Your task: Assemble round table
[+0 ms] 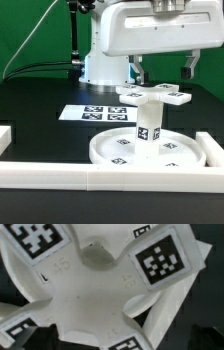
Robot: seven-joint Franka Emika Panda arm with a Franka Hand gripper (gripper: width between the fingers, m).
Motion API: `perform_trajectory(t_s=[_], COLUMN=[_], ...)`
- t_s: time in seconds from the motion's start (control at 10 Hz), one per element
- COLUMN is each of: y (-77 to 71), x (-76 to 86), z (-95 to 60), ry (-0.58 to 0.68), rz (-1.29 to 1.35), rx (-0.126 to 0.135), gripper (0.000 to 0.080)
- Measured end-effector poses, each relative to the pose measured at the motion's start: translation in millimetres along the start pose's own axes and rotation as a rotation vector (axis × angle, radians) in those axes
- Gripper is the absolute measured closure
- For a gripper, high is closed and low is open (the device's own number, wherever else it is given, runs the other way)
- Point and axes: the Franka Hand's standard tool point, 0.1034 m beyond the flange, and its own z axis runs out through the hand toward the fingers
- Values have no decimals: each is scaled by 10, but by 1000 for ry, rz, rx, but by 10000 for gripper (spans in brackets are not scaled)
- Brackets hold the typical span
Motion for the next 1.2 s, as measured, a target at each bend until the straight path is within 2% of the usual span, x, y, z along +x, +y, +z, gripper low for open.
perform_trajectory(t_s=[0.3, 0.5, 0.7, 0.9, 1.2], y=[26, 33, 45, 40, 91], x=[-7, -7, -15, -31, -45], z=[-1, 6, 11, 10, 8], ry=[-4, -25, -41, -56, -72], rz=[-202, -468, -692, -750, -908], rx=[-8, -36, -43, -33, -45], gripper=[150, 150, 150, 150, 150])
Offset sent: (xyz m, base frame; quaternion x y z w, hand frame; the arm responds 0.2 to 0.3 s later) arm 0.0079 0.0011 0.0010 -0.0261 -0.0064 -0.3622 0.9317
